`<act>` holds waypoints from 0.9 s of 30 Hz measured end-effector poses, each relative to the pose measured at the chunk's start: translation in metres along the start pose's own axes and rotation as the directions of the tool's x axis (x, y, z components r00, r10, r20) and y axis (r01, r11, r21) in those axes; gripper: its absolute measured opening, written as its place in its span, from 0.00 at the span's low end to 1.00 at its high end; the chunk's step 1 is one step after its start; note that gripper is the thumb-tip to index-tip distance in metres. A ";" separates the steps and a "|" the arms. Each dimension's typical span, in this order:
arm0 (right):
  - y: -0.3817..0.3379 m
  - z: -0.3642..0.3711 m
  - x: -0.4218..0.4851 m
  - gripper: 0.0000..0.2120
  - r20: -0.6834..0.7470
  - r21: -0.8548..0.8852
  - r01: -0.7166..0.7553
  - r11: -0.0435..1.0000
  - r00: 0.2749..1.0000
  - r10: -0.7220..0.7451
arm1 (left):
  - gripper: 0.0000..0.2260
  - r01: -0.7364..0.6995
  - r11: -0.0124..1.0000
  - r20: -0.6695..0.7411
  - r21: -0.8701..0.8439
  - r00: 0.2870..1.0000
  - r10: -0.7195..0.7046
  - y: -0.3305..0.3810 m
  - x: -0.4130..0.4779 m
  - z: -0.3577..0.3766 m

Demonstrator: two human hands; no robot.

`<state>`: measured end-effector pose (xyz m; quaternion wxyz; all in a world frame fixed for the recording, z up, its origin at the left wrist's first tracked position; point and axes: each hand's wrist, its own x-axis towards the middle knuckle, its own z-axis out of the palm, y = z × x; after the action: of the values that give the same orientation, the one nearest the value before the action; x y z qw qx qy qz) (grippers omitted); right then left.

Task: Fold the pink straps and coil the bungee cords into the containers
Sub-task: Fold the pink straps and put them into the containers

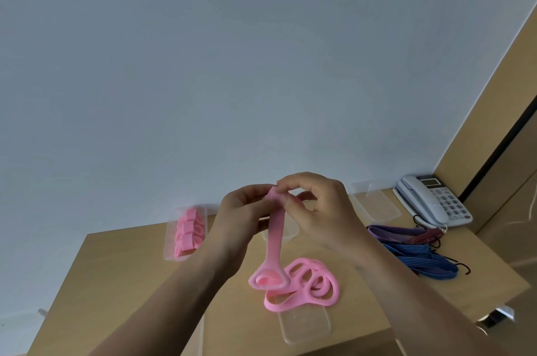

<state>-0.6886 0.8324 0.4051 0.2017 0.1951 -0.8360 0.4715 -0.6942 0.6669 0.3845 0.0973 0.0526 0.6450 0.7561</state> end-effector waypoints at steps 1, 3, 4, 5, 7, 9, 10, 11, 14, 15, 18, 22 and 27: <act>0.002 0.000 0.001 0.05 -0.012 0.002 -0.046 0.999 0.999 0.046 | 0.14 -0.008 1.000 -0.011 0.010 1.000 0.008 0.001 0.000 0.001; 0.007 0.000 0.001 0.08 -0.017 -0.011 -0.127 0.992 0.992 0.127 | 0.11 -0.016 1.000 -0.036 0.021 0.999 0.017 0.001 0.000 0.002; 0.009 0.000 0.001 0.09 -0.010 -0.010 -0.151 0.989 0.989 0.150 | 0.10 -0.013 1.000 -0.048 0.026 0.999 0.015 0.001 0.000 0.002; 0.011 0.000 0.001 0.09 -0.004 -0.009 -0.161 0.987 0.987 0.161 | 0.09 -0.009 0.999 -0.058 0.034 0.998 0.011 0.000 0.000 0.003; 0.012 0.000 0.003 0.06 0.007 -0.002 -0.166 0.986 0.986 0.166 | 0.11 0.000 0.999 -0.079 0.042 0.997 0.004 0.000 0.000 0.004; 0.013 -0.001 0.005 0.03 0.028 0.005 -0.169 0.986 0.985 0.169 | 0.13 0.001 0.999 -0.101 0.038 0.995 0.003 -0.001 0.001 0.004; 0.013 -0.002 0.006 0.03 0.041 0.004 -0.172 0.985 0.984 0.171 | 0.14 -0.001 0.999 -0.109 0.040 0.994 0.006 -0.001 0.001 0.004; 0.014 -0.004 0.006 0.04 0.056 -0.001 -0.175 0.985 0.983 0.174 | 0.16 -0.004 0.999 -0.115 0.043 0.993 0.009 -0.001 0.001 0.005; 0.015 -0.005 0.008 0.06 0.087 -0.018 -0.189 0.982 0.978 0.189 | 0.15 -0.010 0.999 -0.107 0.036 0.994 0.014 -0.003 0.001 0.004; 0.016 -0.004 0.008 0.07 0.075 -0.019 -0.190 0.982 0.979 0.190 | 0.13 -0.012 0.999 -0.098 0.034 0.995 0.015 -0.003 0.002 0.004; 0.016 -0.004 0.008 0.05 0.038 -0.002 -0.193 0.981 0.980 0.193 | 0.10 -0.015 1.000 -0.072 0.015 0.997 0.016 -0.004 0.002 0.005; 0.015 -0.003 0.008 0.03 0.039 0.014 -0.192 0.981 0.981 0.192 | 0.05 -0.004 1.000 -0.057 -0.005 0.998 0.004 -0.004 0.004 0.004; 0.014 -0.005 0.008 0.04 0.055 0.008 -0.201 0.980 0.978 0.200 | 0.03 0.023 1.000 -0.049 0.013 0.999 -0.023 -0.002 0.005 0.003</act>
<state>-0.7018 0.8425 0.4014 0.1290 0.1238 -0.8535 0.4894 -0.6981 0.6707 0.3831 0.0899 0.0276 0.6529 0.7515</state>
